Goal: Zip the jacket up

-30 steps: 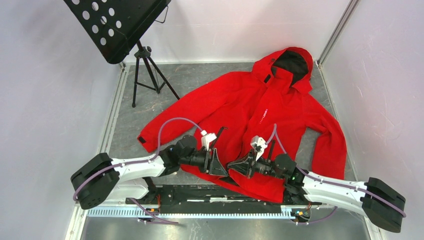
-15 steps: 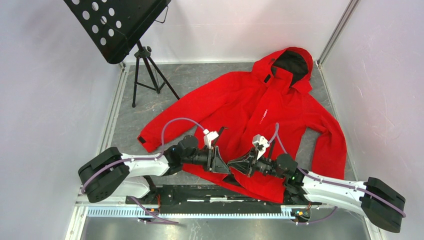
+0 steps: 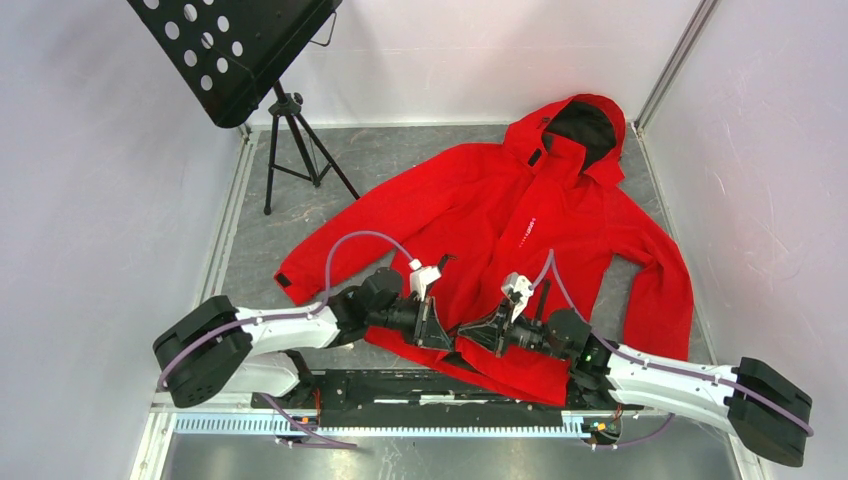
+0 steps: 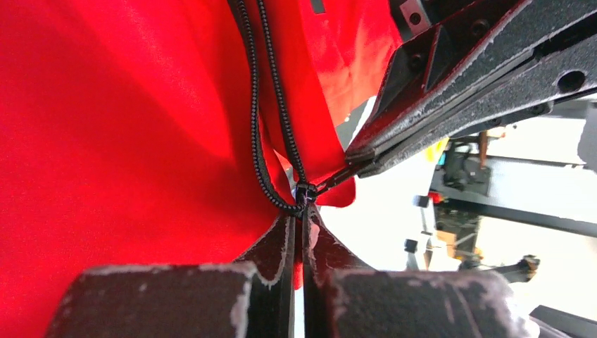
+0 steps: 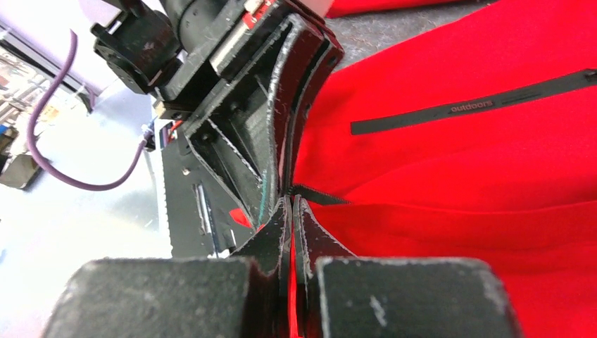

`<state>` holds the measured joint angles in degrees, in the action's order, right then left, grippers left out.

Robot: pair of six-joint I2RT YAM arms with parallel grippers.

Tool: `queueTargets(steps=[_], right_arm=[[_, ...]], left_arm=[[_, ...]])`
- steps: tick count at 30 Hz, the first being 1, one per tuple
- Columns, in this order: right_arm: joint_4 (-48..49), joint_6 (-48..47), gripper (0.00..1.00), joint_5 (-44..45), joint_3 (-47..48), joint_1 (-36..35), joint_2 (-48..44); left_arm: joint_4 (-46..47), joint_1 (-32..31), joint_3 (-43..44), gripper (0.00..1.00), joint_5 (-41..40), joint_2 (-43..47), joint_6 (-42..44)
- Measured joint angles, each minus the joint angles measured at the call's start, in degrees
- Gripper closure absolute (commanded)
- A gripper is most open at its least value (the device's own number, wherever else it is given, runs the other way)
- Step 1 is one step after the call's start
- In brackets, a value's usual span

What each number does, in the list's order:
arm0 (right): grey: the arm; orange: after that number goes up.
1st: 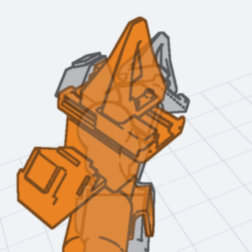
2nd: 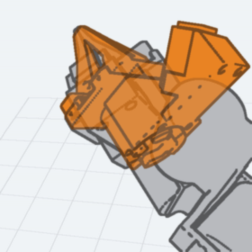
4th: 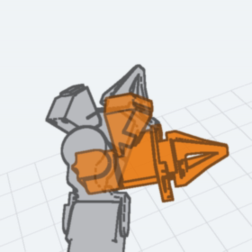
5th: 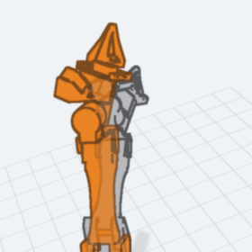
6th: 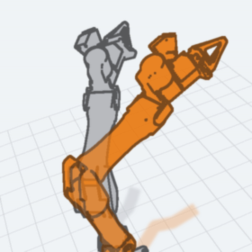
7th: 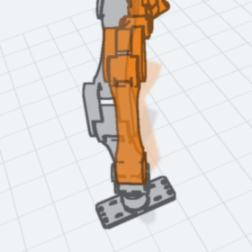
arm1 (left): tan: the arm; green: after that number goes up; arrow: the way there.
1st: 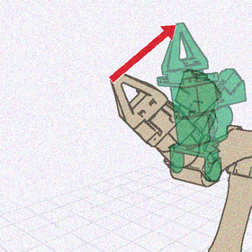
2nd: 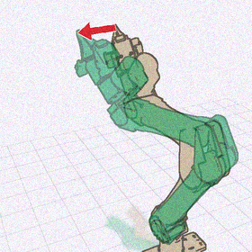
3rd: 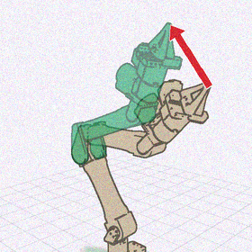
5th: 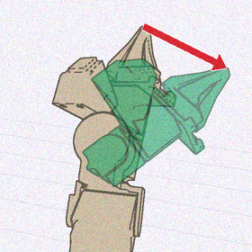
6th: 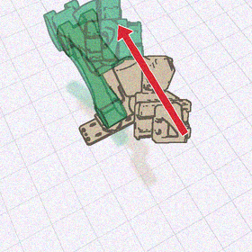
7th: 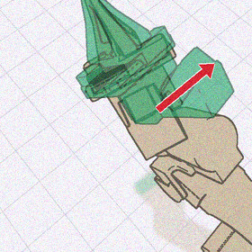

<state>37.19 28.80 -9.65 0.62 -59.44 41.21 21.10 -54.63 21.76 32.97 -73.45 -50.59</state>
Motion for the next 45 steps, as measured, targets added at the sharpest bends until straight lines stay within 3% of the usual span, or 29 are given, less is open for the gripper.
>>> queueTargets(steps=[7, 10, 12, 15, 19, 25, 35, 41, 43, 45], right_arm=[[-1.27, -2.47, 1.00, 1.79, 0.00, -0.57, 0.59], [-1.07, -3.39, 1.00, 1.18, 0.02, -0.57, 1.79], [-0.90, -3.82, 1.00, 1.14, 0.39, -0.42, 2.95], [-1.03, -3.72, 1.00, 0.96, 0.83, -0.04, 4.52], [-1.46, -3.08, 1.00, 0.68, 0.83, -0.02, 3.98], [-1.86, -2.47, 1.00, 0.68, 0.83, -0.02, 2.21], [-2.51, -2.08, 1.00, 0.66, 0.87, -0.02, 2.12], [-2.51, -2.05, 1.00, 0.68, 0.92, -0.02, 2.14], [-2.58, -2.08, 1.00, 0.66, 1.07, -0.02, 2.19], [-2.64, -2.08, 1.00, 0.59, 1.53, -0.02, 2.47]], left_arm=[[-8.11, -0.22, 1.90, 0.95, -1.86, 2.38, 7.45], [-9.20, -0.46, 1.95, 0.59, -2.69, 2.71, 7.67], [-11.02, -0.61, 1.46, 0.42, -2.82, 3.58, 7.39], [-13.46, -1.07, -0.66, 0.33, -3.54, 6.56, 5.14], [-15.50, -1.16, -2.49, 0.31, -7.45, 14.14, 1.07], [-14.84, -1.16, -3.02, 0.38, -12.39, 19.52, -4.13], [-12.98, -1.62, -2.51, 0.58, -13.46, 11.26, -6.91], [-8.74, -3.48, -1.33, 0.61, -13.40, 7.34, -8.17], [-8.15, -4.17, -0.85, 0.74, -13.40, 6.38, -8.22], [-7.61, -5.01, -0.22, 0.96, -13.42, 5.11, -8.28]])
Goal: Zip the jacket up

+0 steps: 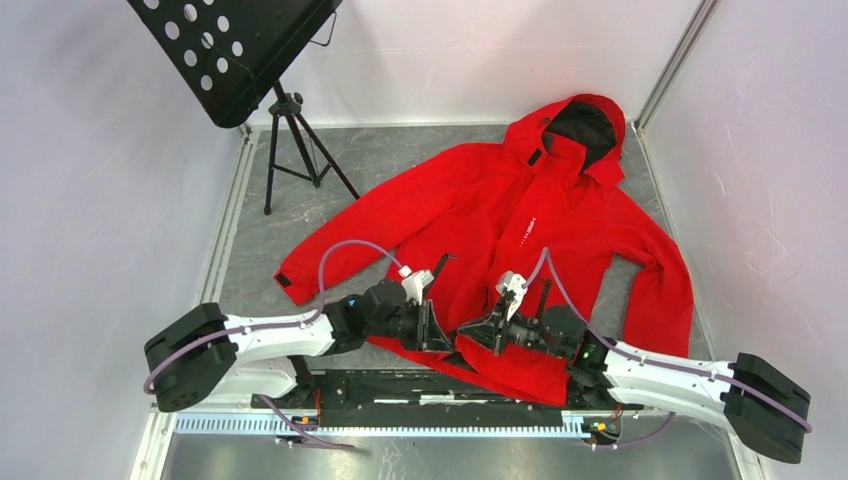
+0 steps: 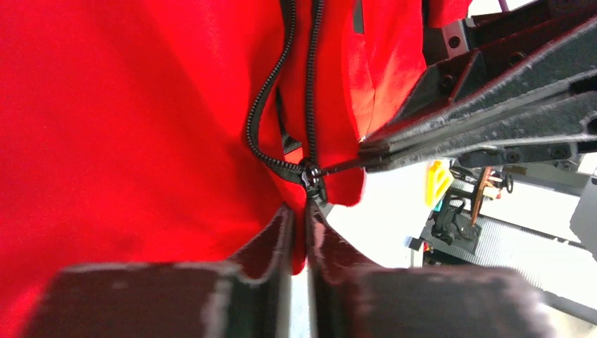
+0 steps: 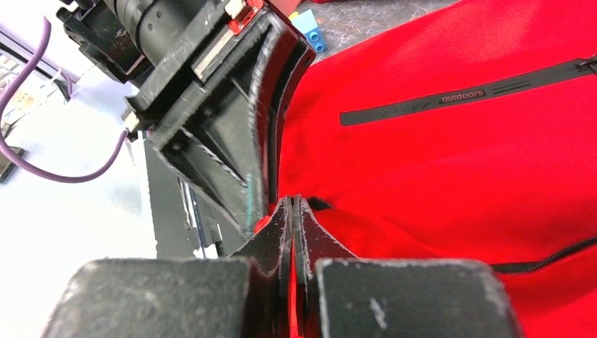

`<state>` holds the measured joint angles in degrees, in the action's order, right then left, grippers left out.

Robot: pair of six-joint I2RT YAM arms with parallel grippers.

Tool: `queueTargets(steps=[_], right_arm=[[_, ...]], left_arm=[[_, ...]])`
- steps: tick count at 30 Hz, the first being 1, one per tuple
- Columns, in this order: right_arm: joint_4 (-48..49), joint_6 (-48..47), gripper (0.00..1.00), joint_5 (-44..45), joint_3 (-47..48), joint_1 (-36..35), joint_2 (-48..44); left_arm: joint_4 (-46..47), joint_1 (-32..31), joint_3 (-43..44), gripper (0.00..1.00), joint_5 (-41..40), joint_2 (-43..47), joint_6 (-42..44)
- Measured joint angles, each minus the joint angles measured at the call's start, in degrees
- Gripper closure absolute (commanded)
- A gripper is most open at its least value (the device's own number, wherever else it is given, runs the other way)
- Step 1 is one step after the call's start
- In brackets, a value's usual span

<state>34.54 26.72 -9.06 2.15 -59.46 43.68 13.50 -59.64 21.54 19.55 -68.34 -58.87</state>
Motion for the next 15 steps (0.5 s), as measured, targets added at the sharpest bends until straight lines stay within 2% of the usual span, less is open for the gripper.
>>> queueTargets(steps=[5, 12, 15], right_arm=[[-4.52, -0.46, 1.00, -0.15, 2.69, -0.07, 0.42], [-20.87, -1.22, 1.00, 4.42, 9.35, -0.66, -0.37], [-24.39, -1.49, 1.00, 6.67, 11.17, -0.72, 1.51]], left_arm=[[-0.24, -1.81, 2.27, 0.98, -0.15, -4.15, 0.37], [-1.09, -5.68, 4.11, 0.98, -2.47, -7.58, 3.96], [-0.81, -6.12, 3.72, 0.98, -3.28, -7.63, 5.33]])
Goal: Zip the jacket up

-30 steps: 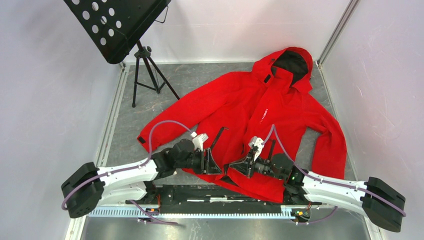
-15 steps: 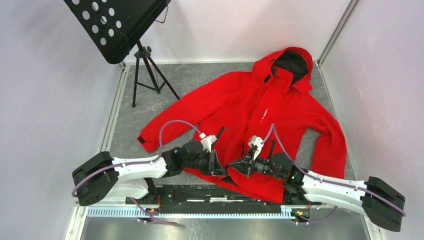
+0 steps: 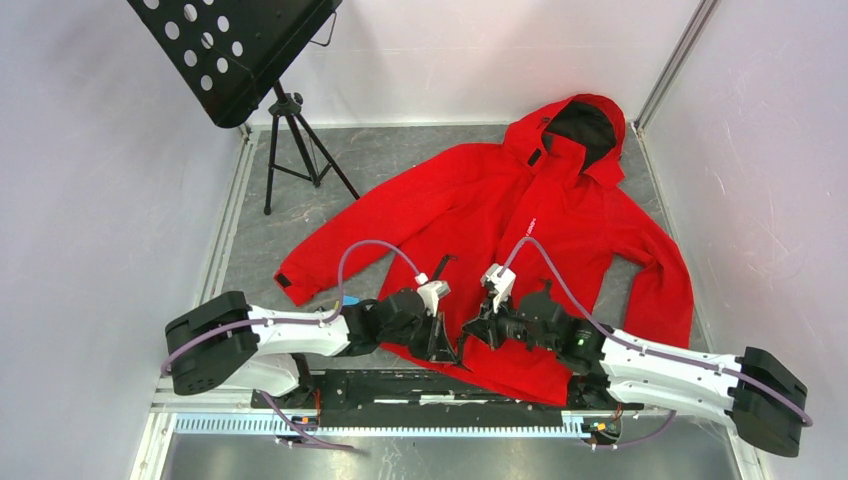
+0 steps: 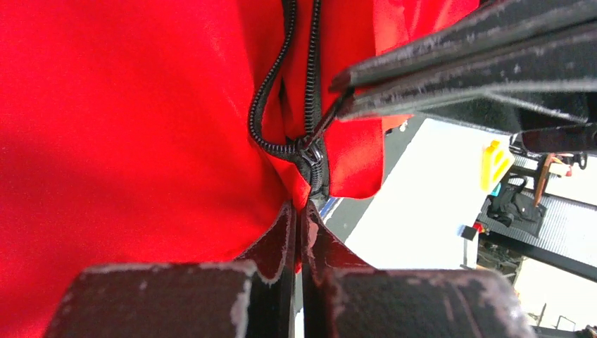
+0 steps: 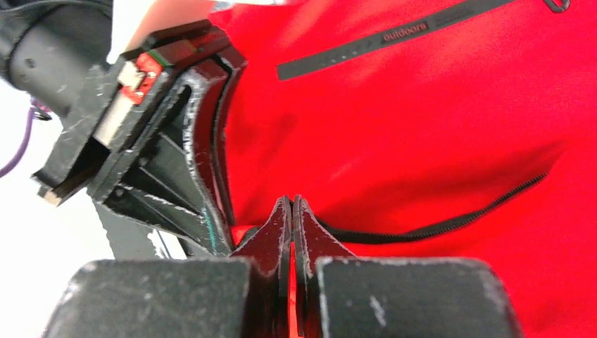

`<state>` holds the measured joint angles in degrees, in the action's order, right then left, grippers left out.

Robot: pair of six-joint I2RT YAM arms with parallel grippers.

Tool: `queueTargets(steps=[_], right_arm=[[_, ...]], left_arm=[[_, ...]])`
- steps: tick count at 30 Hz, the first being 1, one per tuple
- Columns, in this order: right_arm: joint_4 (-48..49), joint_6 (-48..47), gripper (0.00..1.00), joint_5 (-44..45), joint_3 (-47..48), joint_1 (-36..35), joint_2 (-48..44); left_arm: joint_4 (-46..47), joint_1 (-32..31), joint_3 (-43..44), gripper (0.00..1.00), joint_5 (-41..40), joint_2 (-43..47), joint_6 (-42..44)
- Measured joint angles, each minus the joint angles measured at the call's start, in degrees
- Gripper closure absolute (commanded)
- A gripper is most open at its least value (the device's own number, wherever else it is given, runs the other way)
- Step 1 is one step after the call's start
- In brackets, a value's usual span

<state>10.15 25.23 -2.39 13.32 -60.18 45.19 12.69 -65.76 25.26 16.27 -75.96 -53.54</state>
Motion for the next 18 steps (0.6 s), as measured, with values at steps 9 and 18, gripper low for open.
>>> queueTargets(steps=[9, 18], right_arm=[[-6.38, -5.16, 1.00, 7.41, 5.51, 6.12, 3.37], [-6.34, -8.31, 0.35, -10.12, 7.23, 6.56, 6.56]], left_arm=[[-2.05, -1.70, -4.61, 0.98, 0.50, 0.98, 1.40], [-3.61, -2.27, -5.31, 0.98, 1.60, 5.07, 2.69]])
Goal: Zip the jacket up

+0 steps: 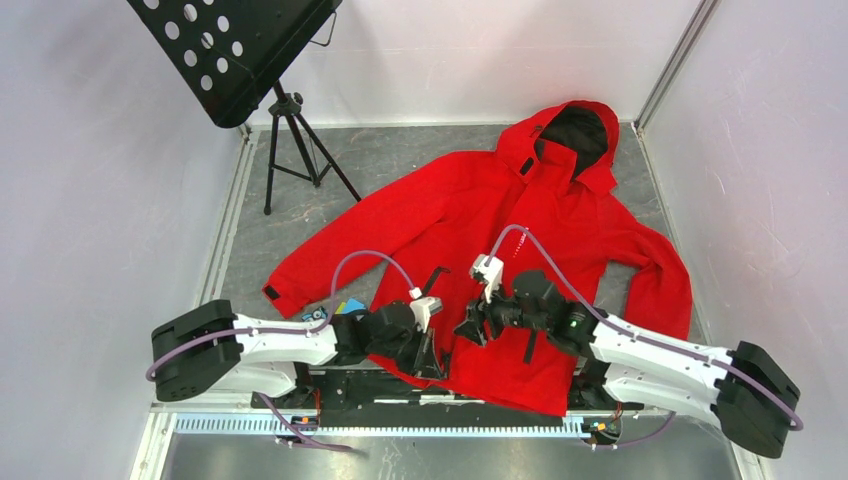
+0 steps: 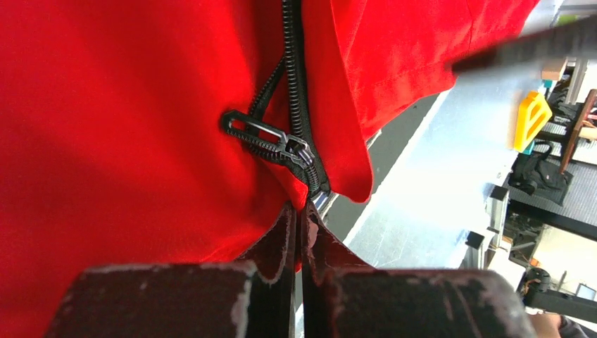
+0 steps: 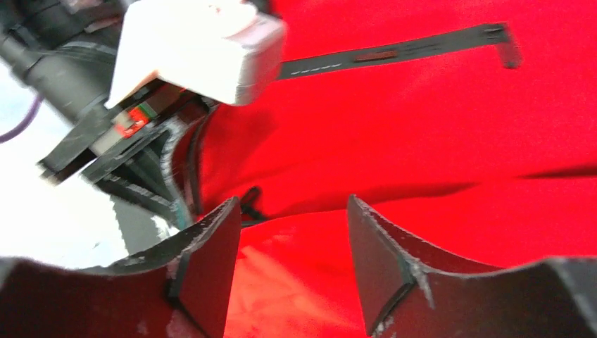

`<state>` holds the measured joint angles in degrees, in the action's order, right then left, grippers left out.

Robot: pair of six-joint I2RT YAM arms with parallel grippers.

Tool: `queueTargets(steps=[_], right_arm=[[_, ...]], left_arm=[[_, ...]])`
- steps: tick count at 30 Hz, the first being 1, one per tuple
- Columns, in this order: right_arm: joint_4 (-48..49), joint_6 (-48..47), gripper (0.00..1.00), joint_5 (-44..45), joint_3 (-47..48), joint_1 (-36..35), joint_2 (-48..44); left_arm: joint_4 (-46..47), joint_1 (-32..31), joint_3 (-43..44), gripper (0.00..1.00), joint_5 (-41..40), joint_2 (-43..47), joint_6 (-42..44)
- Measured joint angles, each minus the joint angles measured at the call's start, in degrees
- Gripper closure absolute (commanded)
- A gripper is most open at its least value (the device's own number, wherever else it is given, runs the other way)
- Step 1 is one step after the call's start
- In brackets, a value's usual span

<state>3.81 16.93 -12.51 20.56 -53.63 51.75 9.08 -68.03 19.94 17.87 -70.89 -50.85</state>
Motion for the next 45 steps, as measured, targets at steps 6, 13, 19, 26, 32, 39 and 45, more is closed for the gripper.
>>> queueTargets(steps=[6, 13, 19, 26, 32, 39, 45], right_arm=[[5.92, 6.36, 0.40, -12.50, 0.94, 1.33, 7.72], [5.14, 8.96, 0.52, -16.02, 3.23, 1.64, 14.40], [4.72, 10.78, 0.55, -15.72, 5.35, 1.90, 20.22], [6.14, 13.73, 0.55, -16.00, 2.82, 1.90, 22.05], [9.09, 15.45, 0.61, -16.20, 1.84, 1.95, 24.72], [11.82, 16.44, 0.63, -17.66, 1.79, 1.99, 28.11], [15.17, 18.03, 0.63, -20.17, 0.87, 1.99, 29.75]], left_arm=[[-0.20, -0.17, -1.03, 0.98, -2.49, 1.62, 2.19], [-0.85, -0.26, -0.11, 0.98, -2.82, -0.15, 4.68], [-0.85, -0.26, -0.04, 0.98, -2.78, -0.44, 5.35], [-0.90, -0.28, 0.72, 0.98, -2.73, -1.88, 6.27], [-1.03, -0.35, 1.73, 0.98, -2.71, -3.52, 6.43], [-1.14, -0.37, 1.88, 0.98, -2.82, -3.65, 6.49], [-2.40, -0.37, 3.08, 0.98, -2.99, -4.33, 7.98]])
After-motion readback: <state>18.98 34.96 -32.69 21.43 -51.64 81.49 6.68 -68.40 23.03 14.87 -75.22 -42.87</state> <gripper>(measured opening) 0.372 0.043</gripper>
